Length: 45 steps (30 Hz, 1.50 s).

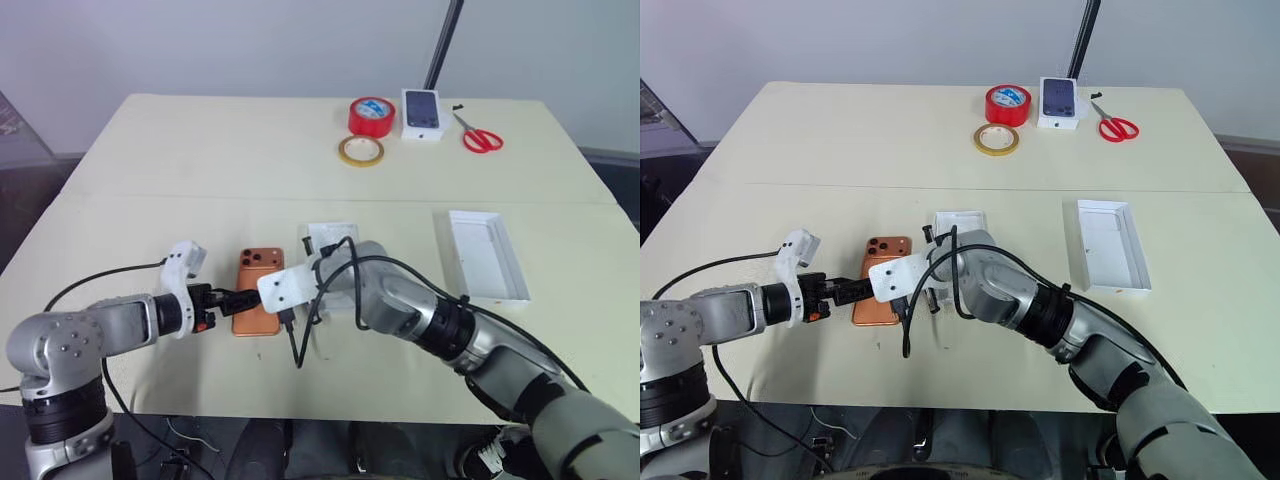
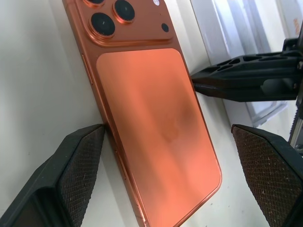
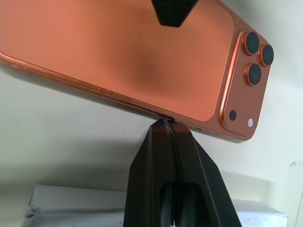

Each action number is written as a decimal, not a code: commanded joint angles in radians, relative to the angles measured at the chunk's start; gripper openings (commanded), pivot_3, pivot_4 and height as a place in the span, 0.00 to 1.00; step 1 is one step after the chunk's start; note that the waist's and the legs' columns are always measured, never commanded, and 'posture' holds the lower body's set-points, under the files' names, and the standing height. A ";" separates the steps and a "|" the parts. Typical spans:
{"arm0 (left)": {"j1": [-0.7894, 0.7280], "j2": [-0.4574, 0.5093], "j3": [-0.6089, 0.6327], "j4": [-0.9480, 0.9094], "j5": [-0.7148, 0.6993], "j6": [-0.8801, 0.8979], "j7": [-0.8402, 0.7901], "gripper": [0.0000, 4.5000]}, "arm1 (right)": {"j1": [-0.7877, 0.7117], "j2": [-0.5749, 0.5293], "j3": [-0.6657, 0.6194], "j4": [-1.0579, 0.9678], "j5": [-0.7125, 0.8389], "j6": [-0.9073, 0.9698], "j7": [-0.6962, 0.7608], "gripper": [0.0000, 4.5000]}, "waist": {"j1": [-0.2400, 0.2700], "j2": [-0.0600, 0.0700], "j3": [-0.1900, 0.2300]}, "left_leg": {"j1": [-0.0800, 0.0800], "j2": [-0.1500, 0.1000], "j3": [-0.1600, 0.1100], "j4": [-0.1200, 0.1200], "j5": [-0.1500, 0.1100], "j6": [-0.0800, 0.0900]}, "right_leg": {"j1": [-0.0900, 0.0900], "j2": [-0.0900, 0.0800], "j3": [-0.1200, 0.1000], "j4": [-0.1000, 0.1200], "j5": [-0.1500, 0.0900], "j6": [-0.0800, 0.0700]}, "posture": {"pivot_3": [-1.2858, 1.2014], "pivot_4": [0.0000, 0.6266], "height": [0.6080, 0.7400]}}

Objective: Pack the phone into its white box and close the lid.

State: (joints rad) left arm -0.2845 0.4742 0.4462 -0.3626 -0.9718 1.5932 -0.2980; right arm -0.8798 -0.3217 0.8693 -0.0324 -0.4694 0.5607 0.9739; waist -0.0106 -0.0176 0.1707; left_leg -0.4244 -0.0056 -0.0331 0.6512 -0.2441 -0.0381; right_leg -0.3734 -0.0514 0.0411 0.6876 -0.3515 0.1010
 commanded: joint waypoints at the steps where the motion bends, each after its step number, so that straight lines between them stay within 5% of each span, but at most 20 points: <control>1: -0.022 -0.046 -0.024 0.022 -0.105 0.021 0.019 0.99 | 0.007 0.035 -0.025 -0.011 -0.002 -0.006 0.001 0.00 | 0.001 0.000 0.000 | 0.000 0.000 0.000 0.000 0.000 0.000 | 0.000 0.000 0.000 0.000 0.000 0.000 | 0.52 0.24 0.77; 15: -0.043 -0.040 0.000 0.074 -0.249 0.021 0.143 0.99 | 0.035 0.063 -0.052 -0.008 -0.028 0.004 0.006 0.00 | -0.002 0.000 0.000 | 0.000 0.000 -0.001 0.000 0.002 -0.004 | 0.001 0.000 -0.001 0.000 0.000 0.000 | 0.52 0.24 0.77; 30: -0.044 0.030 0.031 0.101 -0.196 0.021 0.228 0.99 | 0.044 0.067 -0.060 -0.006 -0.040 -0.004 0.007 0.00 | -0.009 0.000 0.000 | 0.000 0.000 -0.001 -0.002 0.003 -0.005 | 0.000 0.001 0.000 0.000 0.000 0.000 | 0.52 0.24 0.77; 36: -0.084 -0.028 -0.035 0.070 -0.165 0.021 0.309 0.99 | 0.042 0.068 -0.062 0.000 -0.041 -0.013 0.009 0.00 | -0.008 0.000 0.000 | 0.001 0.000 -0.001 -0.002 0.003 -0.005 | 0.001 0.001 0.000 0.000 0.000 0.000 | 0.52 0.24 0.77; 45: -0.121 -0.186 0.027 0.074 -0.297 0.021 0.413 0.99 | 0.044 0.069 -0.071 0.004 -0.058 -0.019 0.015 0.00 | 0.001 -0.001 -0.001 | 0.005 -0.001 -0.001 -0.002 0.001 -0.002 | 0.002 0.000 0.000 0.000 0.000 0.000 | 0.52 0.24 0.77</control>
State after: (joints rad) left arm -0.3793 0.3283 0.4993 -0.2915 -1.1735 1.6053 0.1318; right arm -0.8329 -0.2860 0.7966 -0.0103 -0.5360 0.5707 0.9897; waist -0.0096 -0.0187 0.1698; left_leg -0.4196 -0.0062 -0.0339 0.6496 -0.2426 -0.0408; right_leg -0.3718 -0.0515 0.0407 0.6871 -0.3515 0.1011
